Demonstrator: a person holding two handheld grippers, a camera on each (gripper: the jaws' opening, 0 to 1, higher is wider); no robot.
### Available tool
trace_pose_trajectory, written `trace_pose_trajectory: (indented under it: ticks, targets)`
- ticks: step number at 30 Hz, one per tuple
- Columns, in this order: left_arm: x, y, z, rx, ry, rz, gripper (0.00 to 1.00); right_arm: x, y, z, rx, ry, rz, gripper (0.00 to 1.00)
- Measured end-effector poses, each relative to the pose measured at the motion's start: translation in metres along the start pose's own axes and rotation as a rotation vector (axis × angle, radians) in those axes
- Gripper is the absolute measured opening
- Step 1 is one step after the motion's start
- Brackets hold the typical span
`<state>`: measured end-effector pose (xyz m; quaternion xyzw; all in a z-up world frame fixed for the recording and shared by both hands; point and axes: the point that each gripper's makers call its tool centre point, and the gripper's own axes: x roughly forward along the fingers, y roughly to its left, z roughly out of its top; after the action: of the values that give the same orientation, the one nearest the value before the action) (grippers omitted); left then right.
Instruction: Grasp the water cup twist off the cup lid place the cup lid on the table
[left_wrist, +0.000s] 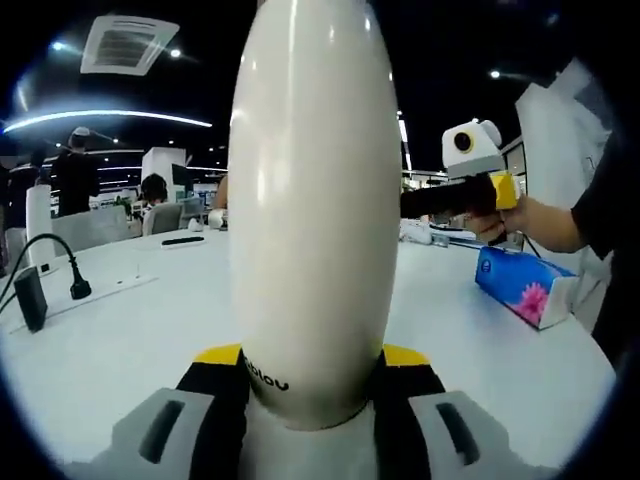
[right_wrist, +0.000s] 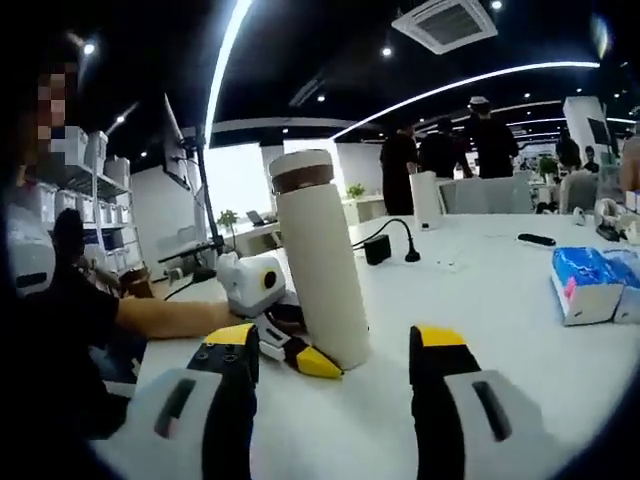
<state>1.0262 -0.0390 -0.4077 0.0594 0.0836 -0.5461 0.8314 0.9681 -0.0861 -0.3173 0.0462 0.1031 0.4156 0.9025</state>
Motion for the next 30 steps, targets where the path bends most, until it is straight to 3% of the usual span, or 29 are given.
trace_pose_trajectory:
  ticks: [10,13,17,21,30]
  targets:
    - [0.000,0.003,0.000,-0.001,-0.001,0.001,0.50,0.005,-0.013,0.024,0.001,-0.102,-0.080,0.59]
    - [0.000,0.002,0.000,-0.002,-0.001,0.001,0.50,0.007,-0.033,0.033,0.097,-0.157,-0.162,0.58]
    - [0.000,0.001,0.000,-0.002,-0.001,0.002,0.50,0.007,-0.060,0.048,0.151,-0.245,-0.255,0.59]
    - [0.000,0.002,0.000,-0.002,-0.003,0.003,0.50,0.009,-0.065,0.052,0.141,-0.275,-0.260,0.58]
    - [0.001,0.007,0.000,-0.003,-0.003,0.003,0.50,0.019,-0.059,0.051,0.090,-0.261,-0.192,0.59]
